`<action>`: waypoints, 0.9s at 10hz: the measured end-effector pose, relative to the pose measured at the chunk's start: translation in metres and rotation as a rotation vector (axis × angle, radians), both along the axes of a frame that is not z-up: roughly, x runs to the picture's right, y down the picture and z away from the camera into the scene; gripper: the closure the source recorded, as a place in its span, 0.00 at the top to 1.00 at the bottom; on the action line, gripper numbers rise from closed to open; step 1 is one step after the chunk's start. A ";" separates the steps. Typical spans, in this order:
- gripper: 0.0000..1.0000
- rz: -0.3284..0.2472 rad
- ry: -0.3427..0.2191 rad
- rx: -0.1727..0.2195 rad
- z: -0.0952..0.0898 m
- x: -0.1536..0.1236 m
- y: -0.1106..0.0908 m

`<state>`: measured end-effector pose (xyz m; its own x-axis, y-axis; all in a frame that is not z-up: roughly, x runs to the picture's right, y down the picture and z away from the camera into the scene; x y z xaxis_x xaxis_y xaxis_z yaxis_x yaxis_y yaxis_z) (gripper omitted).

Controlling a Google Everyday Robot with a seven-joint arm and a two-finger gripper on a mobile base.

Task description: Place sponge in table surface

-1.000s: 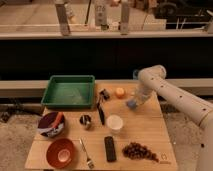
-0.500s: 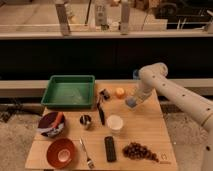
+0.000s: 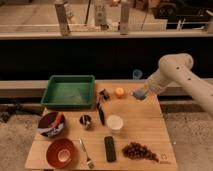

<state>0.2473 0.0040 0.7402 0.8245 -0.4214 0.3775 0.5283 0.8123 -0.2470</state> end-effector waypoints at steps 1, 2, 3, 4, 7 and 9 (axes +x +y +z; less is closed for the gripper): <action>0.00 0.004 -0.003 0.002 -0.003 0.002 -0.001; 0.00 0.012 -0.003 0.000 -0.003 0.006 0.001; 0.00 0.024 -0.006 -0.008 0.003 0.013 0.008; 0.00 0.028 -0.011 -0.015 0.010 0.017 0.013; 0.00 0.016 -0.034 -0.088 0.060 0.042 0.053; 0.00 -0.010 -0.050 -0.155 0.088 0.060 0.078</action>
<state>0.3073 0.0817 0.8286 0.7994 -0.3627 0.4790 0.5506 0.7614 -0.3423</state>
